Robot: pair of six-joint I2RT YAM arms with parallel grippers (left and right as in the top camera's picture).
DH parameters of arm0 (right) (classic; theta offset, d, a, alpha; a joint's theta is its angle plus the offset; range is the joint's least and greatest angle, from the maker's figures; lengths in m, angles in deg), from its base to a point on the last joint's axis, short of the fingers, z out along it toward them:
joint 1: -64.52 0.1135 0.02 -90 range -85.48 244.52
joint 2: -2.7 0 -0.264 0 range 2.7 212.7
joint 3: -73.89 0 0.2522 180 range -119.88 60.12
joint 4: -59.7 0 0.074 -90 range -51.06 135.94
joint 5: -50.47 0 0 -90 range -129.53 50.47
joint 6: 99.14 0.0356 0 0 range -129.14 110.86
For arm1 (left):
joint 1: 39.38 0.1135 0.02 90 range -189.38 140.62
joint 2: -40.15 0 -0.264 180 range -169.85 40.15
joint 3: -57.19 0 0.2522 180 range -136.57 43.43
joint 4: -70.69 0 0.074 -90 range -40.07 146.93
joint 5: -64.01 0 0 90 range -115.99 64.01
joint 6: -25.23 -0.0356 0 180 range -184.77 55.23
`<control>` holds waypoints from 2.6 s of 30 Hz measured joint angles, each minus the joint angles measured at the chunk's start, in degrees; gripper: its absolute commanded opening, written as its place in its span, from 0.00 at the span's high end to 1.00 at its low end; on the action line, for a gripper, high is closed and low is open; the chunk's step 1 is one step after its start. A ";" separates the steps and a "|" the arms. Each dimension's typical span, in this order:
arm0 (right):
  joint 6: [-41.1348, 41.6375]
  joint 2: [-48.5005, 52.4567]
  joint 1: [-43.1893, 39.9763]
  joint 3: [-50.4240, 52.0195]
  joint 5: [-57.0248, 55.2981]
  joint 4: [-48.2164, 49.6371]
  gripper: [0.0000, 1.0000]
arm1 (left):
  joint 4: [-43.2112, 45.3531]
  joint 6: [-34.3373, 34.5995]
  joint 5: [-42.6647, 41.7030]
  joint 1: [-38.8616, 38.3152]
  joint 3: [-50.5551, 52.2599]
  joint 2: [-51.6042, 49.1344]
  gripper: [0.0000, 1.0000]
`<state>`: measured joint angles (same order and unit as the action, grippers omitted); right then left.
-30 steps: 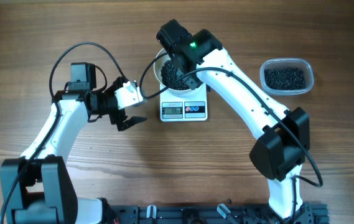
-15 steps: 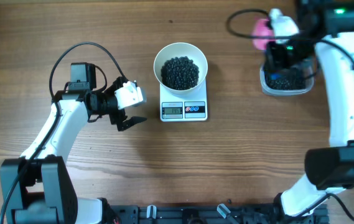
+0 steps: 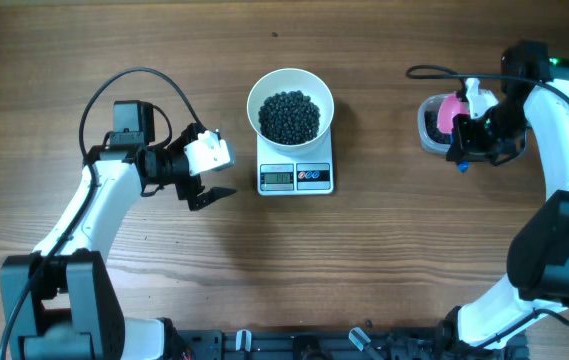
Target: Scoop item into bowl and weigh 150g on scale
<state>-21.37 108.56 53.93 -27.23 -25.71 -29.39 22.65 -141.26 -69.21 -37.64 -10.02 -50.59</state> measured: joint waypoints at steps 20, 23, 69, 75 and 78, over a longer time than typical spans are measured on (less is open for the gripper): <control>8.61 5.64 -6.58 0.02 10.19 3.65 0.66 | 0.02 0.00 0.07 0.00 0.00 0.00 0.00; 9.81 6.23 -6.60 0.02 10.25 3.91 0.51 | 0.02 0.00 0.07 0.00 0.00 0.00 0.00; 35.30 -14.51 -3.39 32.48 13.00 44.46 0.83 | 0.00 0.00 0.11 0.00 0.00 0.00 0.00; 35.08 -14.51 -3.39 32.48 13.86 44.09 0.96 | 0.02 0.00 0.11 0.00 0.00 0.00 0.00; 35.01 -14.69 -3.39 30.03 14.21 37.07 0.96 | 0.02 0.00 0.11 0.00 0.00 0.00 0.00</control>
<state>13.65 93.87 50.54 2.80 -11.50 7.68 22.67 -141.26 -69.10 -37.64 -10.02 -50.59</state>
